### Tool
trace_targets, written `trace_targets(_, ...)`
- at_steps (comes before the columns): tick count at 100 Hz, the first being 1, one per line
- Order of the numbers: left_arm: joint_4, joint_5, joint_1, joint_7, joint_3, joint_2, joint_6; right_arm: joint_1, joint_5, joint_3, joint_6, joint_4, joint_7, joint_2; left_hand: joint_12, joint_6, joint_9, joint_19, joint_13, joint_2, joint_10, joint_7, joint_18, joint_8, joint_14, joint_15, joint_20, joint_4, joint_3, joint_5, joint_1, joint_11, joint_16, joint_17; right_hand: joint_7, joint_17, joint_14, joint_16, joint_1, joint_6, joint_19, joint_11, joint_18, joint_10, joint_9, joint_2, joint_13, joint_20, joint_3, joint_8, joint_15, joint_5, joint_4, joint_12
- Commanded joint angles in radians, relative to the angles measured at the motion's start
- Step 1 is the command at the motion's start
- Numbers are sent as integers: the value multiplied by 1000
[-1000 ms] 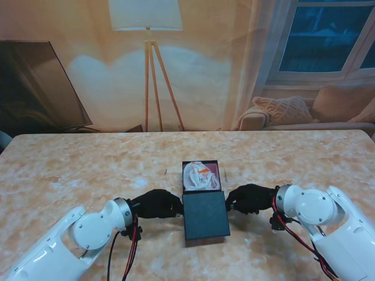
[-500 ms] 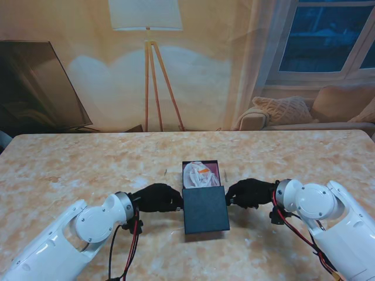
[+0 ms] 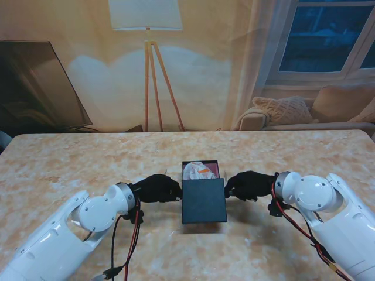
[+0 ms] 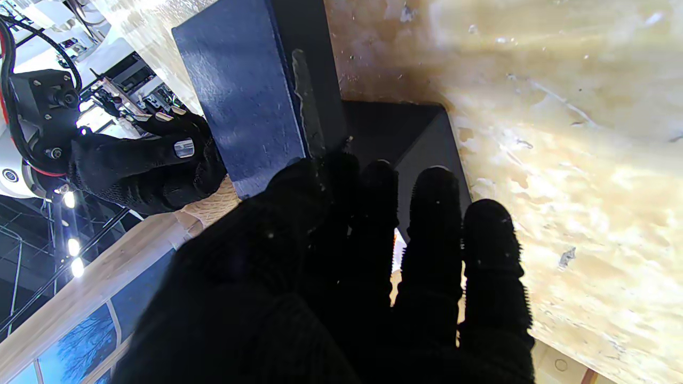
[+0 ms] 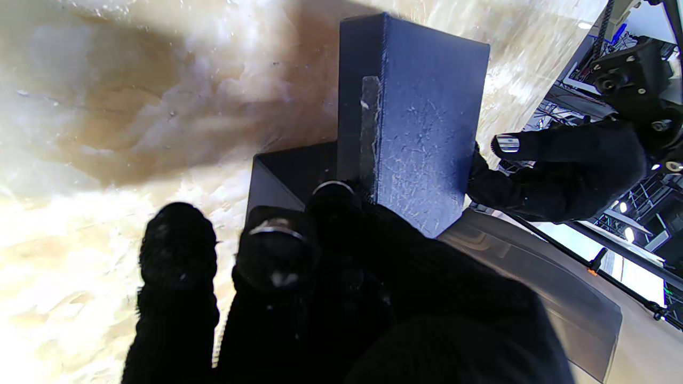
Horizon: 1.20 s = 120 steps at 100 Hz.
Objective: Pack mini donuts into a plastic bag, tie the opening and put the bag into the gift box
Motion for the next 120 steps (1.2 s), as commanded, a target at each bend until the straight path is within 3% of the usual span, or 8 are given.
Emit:
trace_targets(1, -15, -7, -14, -10, 5, -14, 6, 4, 3, -7, 0, -10, 10, -16, -9, -97, 8, -2, 2, -12, -33, -66, 9, -25, 6, -9, -18, -34, -10, -27, 21, 9, -19, 3, -66, 15, -28, 20, -7, -137, 26, 16, 1, -28, 39, -26, 32, -10, 45, -30, 12, -27, -18, -2)
trace_targets(120, 124, -47, -241, 28, 146, -55, 185, 187, 31, -94, 99, 141, -37, -44, -18, -97, -4, -5, -9, -5, -34, -74, 8, -25, 6, -16, -27, -32, -19, -32, 18, 13, -27, -7, -69, 10, -25, 16, -2, -137, 23, 11, 8, -22, 34, -19, 26, -19, 33, -29, 4, -35, -19, -10)
